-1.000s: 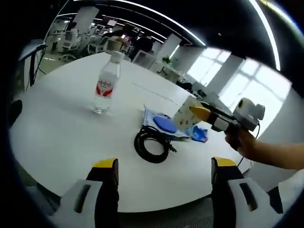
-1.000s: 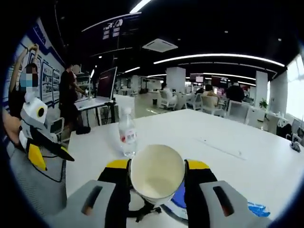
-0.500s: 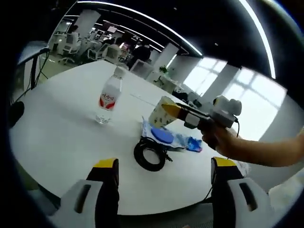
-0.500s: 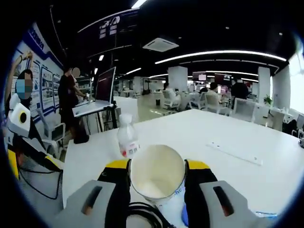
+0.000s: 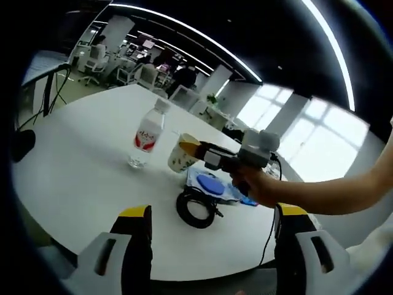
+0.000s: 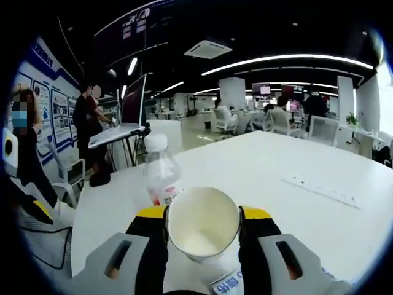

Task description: Arrange the tabletop items into an orderly group along one side of the table until the central work area is clear of visible clutter.

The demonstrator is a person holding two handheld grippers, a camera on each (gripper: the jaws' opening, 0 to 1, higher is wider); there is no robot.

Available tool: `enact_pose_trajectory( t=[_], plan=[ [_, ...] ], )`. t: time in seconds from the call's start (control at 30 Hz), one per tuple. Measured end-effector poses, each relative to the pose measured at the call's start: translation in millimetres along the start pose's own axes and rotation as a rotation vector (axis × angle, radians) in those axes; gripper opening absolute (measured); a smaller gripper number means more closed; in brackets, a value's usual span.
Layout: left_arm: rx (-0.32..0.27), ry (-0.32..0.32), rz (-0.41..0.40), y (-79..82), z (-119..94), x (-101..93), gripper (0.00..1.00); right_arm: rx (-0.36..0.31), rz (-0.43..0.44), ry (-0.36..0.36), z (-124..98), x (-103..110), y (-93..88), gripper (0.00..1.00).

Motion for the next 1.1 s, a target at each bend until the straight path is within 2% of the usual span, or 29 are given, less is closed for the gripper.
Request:
enact_pose_trajectory(
  t=[0.2,0.67,0.93,1.1],
  plan=[
    [-0.002,-0.001,-0.016,0.8,-1,2.3,0.77,0.024,0.002,0.003,18,0,-5.8,0.42],
    [0.002,-0.012,-0.06,0.1,1,8.0,0.74,0.086,-0.009,0.001,33,6,-22.4,0.44],
    [0.071,-0.03,0.037,-8.3,5,-3.1,0.75,0.079,-0.016,-0.001,36,8,-21.1,0.47],
    [0.064,-0.026,0.018,-7.2,3,0.6,0.75,0.089,-0.019,-0.003,36,9,-22.6,0.5]
  ],
)
Point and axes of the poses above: the point that each gripper's makers call its tool centre point, and the gripper's own axes: z roughly forward along the fingers, x roughly to its left, y roughly out of its top, the point moved 6 cm from there along -z, roughly backward along the fingers, and after that the axes turned 3 degrees about -y, right-handed, at the moved point
